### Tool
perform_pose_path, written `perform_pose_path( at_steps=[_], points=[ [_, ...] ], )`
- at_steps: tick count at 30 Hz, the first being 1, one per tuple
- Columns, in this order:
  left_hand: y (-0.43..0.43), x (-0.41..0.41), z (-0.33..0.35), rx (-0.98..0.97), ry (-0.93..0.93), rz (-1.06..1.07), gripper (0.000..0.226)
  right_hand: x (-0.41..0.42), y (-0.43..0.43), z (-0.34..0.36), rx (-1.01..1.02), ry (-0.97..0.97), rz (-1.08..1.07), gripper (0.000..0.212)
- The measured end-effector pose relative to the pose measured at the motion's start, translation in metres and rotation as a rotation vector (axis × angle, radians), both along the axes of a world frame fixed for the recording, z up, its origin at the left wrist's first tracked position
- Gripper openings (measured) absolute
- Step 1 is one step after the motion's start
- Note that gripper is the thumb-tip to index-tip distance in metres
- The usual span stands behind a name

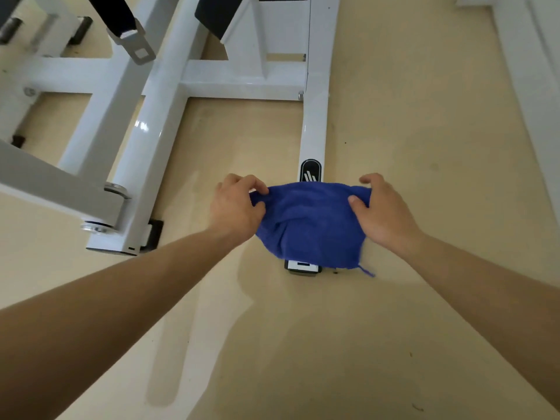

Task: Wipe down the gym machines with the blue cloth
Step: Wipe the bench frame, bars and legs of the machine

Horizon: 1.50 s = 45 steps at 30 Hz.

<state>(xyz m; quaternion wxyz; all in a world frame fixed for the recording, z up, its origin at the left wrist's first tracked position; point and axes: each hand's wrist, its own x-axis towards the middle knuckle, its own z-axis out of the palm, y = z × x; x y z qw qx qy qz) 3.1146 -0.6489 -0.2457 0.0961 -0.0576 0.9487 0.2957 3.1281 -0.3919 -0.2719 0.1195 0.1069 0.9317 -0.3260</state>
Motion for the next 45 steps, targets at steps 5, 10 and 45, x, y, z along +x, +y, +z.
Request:
perform_pose_path(
  at_steps=[5,10,45],
  points=[
    [0.043,0.026,-0.017,0.224,-0.137,0.181,0.039,0.034,-0.045,-0.019,-0.130,0.107,-0.003,0.047],
    [0.069,0.023,-0.037,0.549,-0.254,0.064,0.034,0.033,-0.084,-0.039,-0.720,0.038,-0.063,0.040],
    [0.063,0.040,-0.051,0.666,-0.155,-0.013,0.051,0.013,-0.086,-0.038,-0.778,0.060,-0.208,0.058]
  ],
)
